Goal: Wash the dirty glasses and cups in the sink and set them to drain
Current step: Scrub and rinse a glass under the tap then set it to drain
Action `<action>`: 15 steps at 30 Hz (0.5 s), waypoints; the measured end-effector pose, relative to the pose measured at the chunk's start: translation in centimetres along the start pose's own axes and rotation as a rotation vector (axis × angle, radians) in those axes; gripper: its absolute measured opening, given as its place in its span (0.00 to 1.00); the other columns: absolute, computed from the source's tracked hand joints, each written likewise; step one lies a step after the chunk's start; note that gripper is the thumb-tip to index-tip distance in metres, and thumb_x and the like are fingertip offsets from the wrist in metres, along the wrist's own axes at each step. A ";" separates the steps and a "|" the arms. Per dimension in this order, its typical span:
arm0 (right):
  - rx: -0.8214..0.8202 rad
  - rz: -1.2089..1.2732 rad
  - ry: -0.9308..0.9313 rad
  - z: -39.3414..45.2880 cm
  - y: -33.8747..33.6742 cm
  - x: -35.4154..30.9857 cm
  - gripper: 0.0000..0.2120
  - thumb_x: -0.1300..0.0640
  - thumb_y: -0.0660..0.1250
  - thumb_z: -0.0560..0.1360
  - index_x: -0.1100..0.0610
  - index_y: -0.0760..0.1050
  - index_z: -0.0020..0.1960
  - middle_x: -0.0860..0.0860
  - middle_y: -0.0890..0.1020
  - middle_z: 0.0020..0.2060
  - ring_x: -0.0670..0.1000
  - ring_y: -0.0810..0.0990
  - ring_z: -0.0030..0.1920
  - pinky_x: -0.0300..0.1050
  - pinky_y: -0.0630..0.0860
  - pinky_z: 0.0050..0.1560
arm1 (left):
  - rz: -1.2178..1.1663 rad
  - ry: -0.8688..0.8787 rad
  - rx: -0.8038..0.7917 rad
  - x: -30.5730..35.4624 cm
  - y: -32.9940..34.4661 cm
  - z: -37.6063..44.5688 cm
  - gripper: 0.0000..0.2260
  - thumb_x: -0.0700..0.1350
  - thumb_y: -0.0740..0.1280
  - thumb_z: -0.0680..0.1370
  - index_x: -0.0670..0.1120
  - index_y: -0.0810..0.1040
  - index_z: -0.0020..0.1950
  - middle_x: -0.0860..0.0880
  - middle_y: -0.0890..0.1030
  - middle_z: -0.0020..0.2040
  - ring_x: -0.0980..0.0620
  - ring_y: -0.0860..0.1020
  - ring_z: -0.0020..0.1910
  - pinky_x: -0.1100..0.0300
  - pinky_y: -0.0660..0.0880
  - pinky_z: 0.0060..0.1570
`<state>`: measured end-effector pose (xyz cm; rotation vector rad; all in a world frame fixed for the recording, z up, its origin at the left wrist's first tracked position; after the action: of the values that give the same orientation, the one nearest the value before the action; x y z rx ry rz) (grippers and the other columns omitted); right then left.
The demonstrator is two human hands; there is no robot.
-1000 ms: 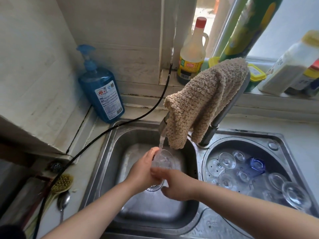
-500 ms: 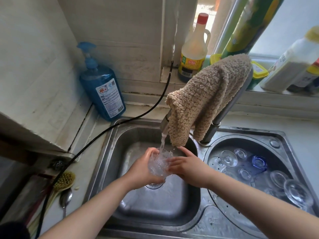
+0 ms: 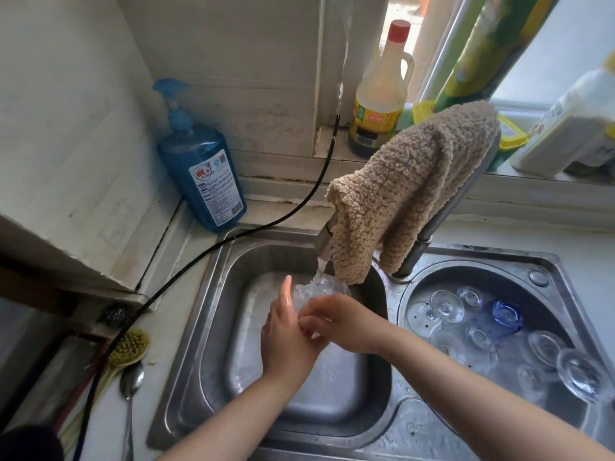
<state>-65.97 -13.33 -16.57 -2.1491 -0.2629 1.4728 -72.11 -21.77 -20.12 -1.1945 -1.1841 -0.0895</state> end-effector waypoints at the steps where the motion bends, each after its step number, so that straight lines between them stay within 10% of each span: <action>1: 0.014 0.019 0.012 0.1 0.0 -0.1 0.08 0.60 0.63 0.78 0.59 0.80 0.50 0.53 0.83 0.44 0.50 0.82 0.47 0.50 0.77 0.54 | -0.036 0.004 0.017 -0.2 -0.1 0.5 0.45 0.46 0.78 0.65 0.49 0.57 0.76 0.46 0.69 0.70 0.46 0.71 0.66 0.55 0.70 0.60; 7: -0.138 -0.081 -0.106 -1.2 0.0 0.6 0.17 0.62 0.64 0.75 0.53 0.77 0.62 0.48 0.81 0.57 0.45 0.78 0.58 0.44 0.71 0.64 | -0.200 0.070 -0.137 -0.6 -0.8 2.5 0.40 0.50 0.81 0.58 0.57 0.65 0.65 0.55 0.76 0.61 0.54 0.76 0.58 0.56 0.74 0.57; 12: -0.338 -0.820 -0.310 -1.2 -0.7 1.7 0.30 0.67 0.62 0.68 0.51 0.70 0.69 0.48 0.72 0.68 0.48 0.63 0.73 0.49 0.49 0.76 | -0.283 0.044 -0.367 -0.8 -1.1 2.7 0.38 0.46 0.83 0.58 0.62 0.66 0.61 0.59 0.77 0.58 0.60 0.79 0.55 0.59 0.77 0.56; 15: -0.265 -1.100 -0.498 -0.8 -1.1 2.4 0.24 0.62 0.66 0.67 0.53 0.77 0.62 0.47 0.78 0.62 0.51 0.71 0.69 0.58 0.68 0.68 | -0.334 0.008 -0.475 -1.1 -1.4 2.9 0.38 0.46 0.83 0.58 0.63 0.67 0.61 0.56 0.78 0.57 0.59 0.80 0.54 0.59 0.79 0.54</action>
<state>-64.17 -11.64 -17.71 -1.2863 -1.5806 1.2383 -75.33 -20.81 -20.35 -1.3879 -1.3919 -0.6561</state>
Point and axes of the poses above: each hand's wrist, its own z-axis towards the middle knuckle, its own y-axis out of the palm, x = y × z, the point moved 6 cm from there along z, towards the middle knuckle
